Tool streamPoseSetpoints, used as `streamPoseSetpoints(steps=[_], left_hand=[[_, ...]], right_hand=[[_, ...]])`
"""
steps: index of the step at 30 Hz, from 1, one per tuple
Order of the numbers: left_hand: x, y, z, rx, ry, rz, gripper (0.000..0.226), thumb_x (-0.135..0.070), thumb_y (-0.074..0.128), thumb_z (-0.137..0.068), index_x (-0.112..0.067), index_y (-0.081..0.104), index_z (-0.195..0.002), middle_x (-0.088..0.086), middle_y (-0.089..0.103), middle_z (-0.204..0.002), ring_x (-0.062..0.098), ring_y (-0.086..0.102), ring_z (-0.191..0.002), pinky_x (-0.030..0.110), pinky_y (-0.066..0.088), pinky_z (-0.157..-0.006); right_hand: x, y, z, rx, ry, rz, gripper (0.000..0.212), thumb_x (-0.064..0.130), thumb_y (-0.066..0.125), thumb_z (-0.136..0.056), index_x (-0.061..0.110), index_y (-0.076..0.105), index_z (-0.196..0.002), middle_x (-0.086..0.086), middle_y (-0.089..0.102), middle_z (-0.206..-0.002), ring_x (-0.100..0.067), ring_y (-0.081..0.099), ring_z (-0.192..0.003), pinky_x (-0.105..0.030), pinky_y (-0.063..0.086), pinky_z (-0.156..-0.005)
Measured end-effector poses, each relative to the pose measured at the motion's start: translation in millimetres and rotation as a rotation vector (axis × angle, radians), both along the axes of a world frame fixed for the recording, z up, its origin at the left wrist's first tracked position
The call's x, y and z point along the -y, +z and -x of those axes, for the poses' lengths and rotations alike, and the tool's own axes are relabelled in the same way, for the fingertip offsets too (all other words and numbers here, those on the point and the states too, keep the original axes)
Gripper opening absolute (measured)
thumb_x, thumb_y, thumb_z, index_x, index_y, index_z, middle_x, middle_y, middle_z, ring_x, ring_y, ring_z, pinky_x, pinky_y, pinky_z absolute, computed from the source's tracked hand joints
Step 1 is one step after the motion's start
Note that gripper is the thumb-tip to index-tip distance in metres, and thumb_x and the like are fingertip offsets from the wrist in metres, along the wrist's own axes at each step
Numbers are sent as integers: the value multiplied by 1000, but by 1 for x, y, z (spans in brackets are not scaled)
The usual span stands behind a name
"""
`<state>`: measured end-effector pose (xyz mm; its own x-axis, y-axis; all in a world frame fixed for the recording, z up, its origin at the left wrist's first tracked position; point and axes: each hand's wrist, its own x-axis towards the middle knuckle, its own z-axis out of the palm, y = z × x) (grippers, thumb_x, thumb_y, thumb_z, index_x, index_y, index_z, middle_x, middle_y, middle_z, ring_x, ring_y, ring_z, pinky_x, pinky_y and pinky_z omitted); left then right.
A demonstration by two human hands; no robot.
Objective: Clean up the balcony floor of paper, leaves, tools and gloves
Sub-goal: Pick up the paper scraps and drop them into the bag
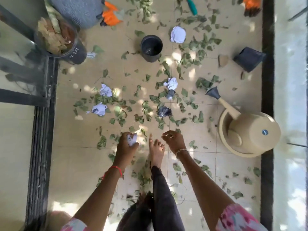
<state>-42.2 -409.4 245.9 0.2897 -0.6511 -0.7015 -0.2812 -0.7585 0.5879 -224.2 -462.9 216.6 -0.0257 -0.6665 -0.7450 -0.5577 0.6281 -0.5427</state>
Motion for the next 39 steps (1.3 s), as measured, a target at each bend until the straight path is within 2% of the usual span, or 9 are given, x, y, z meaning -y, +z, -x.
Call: streamPoseSetpoints(steps=[8,18,21,26,28,30,33,36,39], left_hand=[[45,-74,-37,90,-155,80,28,-3,58,-76,-7,51,-103,8,50,-100,25,51,-92,24,33,-69],[99,-210,-51,110,-248,184,40,-18,59,-77,-5,50,-114,9,56,-96,27,56,-89,27,40,-73],[112,-244,-48,110,-334,243,35,-9,58,-81,2,50,-113,8,51,-94,21,50,-86,27,37,-77],[117,-264,-38,96,-402,317,49,-27,50,-75,6,49,-111,17,49,-101,24,48,-90,28,38,-77],[116,-261,-31,81,-388,306,49,-28,51,-75,5,49,-111,14,49,-101,25,48,-89,28,39,-77],[118,-257,-26,49,-379,277,50,-29,52,-75,3,48,-113,15,50,-102,25,50,-89,29,41,-76],[124,-256,-21,91,-374,264,39,-9,62,-79,-1,49,-116,13,52,-104,19,49,-90,17,36,-71],[138,-264,-17,90,-352,275,38,-2,62,-79,-3,49,-115,9,52,-105,19,50,-93,17,37,-71],[150,-275,-15,36,-330,304,42,-16,60,-78,-1,49,-116,14,53,-111,23,53,-100,29,42,-80]], right_hand=[[55,-86,-8,-312,237,-44,53,18,68,-80,8,47,-128,-15,50,-127,-30,50,-116,-40,43,-97],[115,-233,-13,-503,325,111,69,20,66,-80,14,31,-139,-11,44,-134,-30,31,-126,-39,29,-105],[112,-271,-12,-560,441,154,61,18,63,-83,10,32,-135,-12,42,-132,-30,33,-121,-44,27,-102],[115,-278,-3,-436,445,165,19,13,61,-85,5,60,-102,-15,60,-104,-29,38,-113,-37,27,-95],[120,-268,-1,-311,233,225,8,4,55,-84,2,62,-88,-16,59,-93,-30,45,-103,-35,36,-87],[134,-252,-1,-132,-103,209,14,-6,49,-85,4,58,-85,-9,56,-84,-25,52,-87,-29,46,-75],[164,-241,3,-191,-210,314,9,3,46,-91,8,53,-92,2,50,-70,-11,45,-60,-9,40,-57],[194,-249,5,-209,-260,322,34,28,61,-87,3,48,-104,-3,53,-77,-17,47,-66,-27,43,-63],[210,-265,9,-369,-63,205,49,28,69,-80,2,45,-114,-13,59,-99,-27,57,-87,-36,48,-74]])
